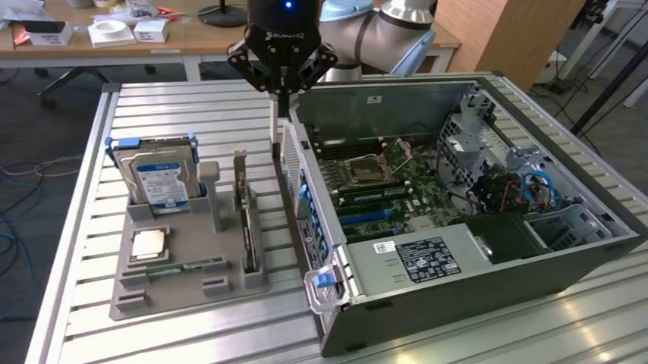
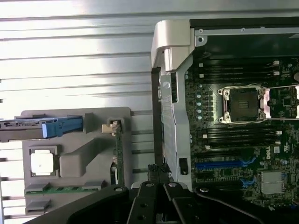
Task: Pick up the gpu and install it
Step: 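Reach for the gpu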
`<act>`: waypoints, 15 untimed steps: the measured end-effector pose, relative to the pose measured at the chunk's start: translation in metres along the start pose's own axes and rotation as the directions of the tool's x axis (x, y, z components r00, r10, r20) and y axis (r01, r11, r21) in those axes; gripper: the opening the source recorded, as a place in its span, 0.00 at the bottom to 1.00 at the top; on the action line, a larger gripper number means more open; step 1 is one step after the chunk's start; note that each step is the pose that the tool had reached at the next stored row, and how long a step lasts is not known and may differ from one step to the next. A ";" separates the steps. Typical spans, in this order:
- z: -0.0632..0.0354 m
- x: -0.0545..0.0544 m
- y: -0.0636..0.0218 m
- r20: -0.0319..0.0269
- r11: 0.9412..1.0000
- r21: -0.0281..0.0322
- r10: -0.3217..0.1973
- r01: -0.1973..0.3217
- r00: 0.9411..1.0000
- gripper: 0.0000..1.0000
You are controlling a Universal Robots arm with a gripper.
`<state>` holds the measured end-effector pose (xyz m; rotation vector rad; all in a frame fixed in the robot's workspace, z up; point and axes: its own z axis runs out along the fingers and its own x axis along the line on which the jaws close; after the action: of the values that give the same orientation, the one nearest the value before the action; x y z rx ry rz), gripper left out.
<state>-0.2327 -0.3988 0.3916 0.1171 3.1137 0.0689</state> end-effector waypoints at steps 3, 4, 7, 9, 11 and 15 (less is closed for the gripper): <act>0.0000 0.007 -0.0005 0.000 1.000 0.000 0.000 0.000 1.000 0.10; 0.0000 0.009 -0.0007 0.000 1.000 0.000 0.000 0.000 1.000 0.10; 0.0001 0.017 -0.0013 -0.001 1.000 0.000 0.000 0.000 1.000 0.10; 0.0001 0.021 -0.0016 -0.001 1.000 0.000 0.000 0.000 1.000 0.10; 0.0003 0.027 -0.0020 -0.001 1.000 0.000 0.000 0.000 1.000 0.10; 0.0005 0.037 -0.0029 -0.002 1.000 0.000 0.000 0.000 1.000 0.10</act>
<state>-0.2701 -0.3989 0.3901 0.1171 3.1160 0.0687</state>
